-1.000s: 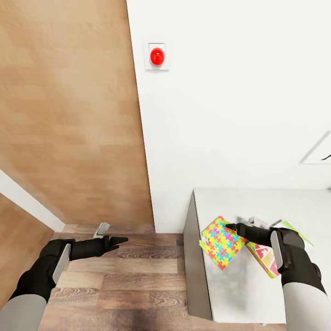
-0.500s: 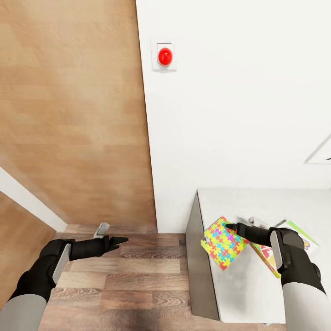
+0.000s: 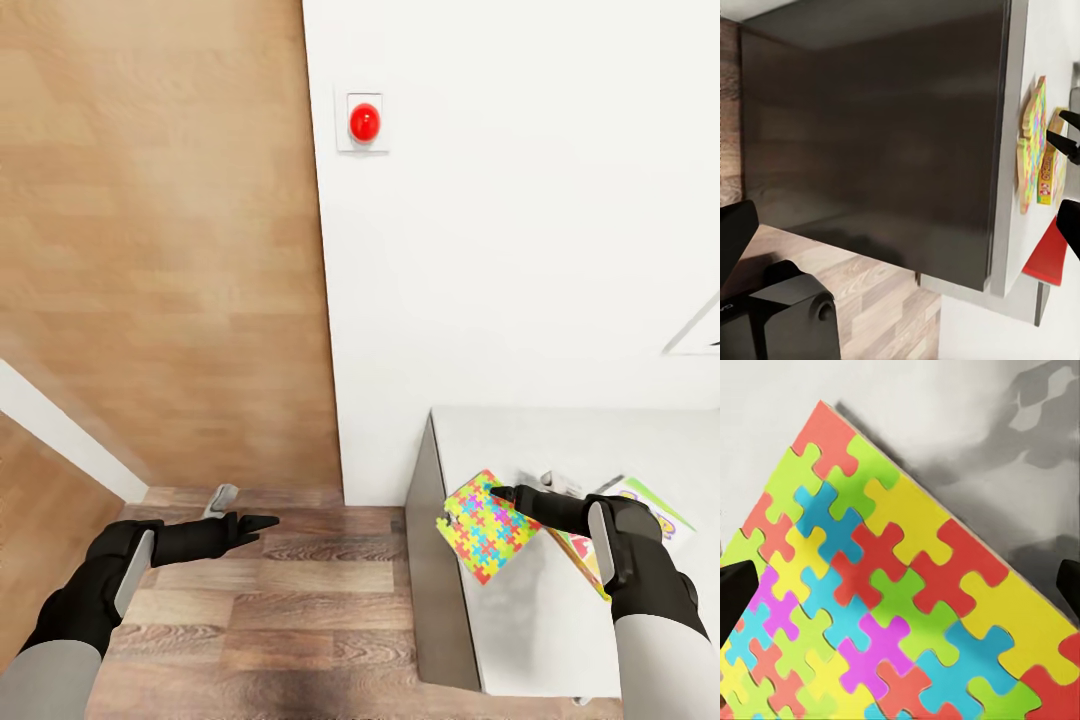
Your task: Put all the toys in the child's room - the three board games (two on the bed and one on the table), the two jigsaw puzzles on the table, and the tennis ball on the table - inside the toy box on the table in the child's room.
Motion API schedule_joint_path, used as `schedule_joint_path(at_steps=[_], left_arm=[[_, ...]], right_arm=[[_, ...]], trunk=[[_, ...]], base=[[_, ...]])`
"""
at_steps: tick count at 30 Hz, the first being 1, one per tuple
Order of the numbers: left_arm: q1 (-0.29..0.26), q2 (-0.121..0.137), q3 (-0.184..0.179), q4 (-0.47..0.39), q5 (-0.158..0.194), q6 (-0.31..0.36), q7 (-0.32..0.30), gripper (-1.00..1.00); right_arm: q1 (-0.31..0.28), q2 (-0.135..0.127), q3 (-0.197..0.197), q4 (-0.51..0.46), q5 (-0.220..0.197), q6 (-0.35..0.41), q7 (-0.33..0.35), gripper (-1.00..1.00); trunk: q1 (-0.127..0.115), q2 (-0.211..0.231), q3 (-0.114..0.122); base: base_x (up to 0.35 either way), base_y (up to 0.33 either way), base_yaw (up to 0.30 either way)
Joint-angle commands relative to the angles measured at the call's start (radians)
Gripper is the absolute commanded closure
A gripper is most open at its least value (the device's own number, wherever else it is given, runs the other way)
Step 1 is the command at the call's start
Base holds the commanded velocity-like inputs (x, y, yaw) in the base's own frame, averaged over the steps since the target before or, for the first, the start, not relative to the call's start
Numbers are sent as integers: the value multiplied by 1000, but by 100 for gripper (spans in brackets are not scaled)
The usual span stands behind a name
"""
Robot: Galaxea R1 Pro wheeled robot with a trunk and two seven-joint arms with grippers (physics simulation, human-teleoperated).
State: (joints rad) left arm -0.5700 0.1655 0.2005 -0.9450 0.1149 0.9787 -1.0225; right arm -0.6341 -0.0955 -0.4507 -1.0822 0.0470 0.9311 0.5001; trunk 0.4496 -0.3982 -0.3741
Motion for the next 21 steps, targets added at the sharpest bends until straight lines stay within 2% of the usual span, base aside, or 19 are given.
schedule_joint_path(at_steps=[1,21], left_arm=[[-1,0,0,0,3,6,-1,-100],[-1,-3,0,0,3,6,-1,-100]], right_arm=[[-1,0,-2,-1,5,5,6,-100],[-1,2,-2,-1,5,5,6,-100]], trunk=[[0,-2,-2],[0,-2,-2]], base=[[-62,46,0],[-7,61,0]])
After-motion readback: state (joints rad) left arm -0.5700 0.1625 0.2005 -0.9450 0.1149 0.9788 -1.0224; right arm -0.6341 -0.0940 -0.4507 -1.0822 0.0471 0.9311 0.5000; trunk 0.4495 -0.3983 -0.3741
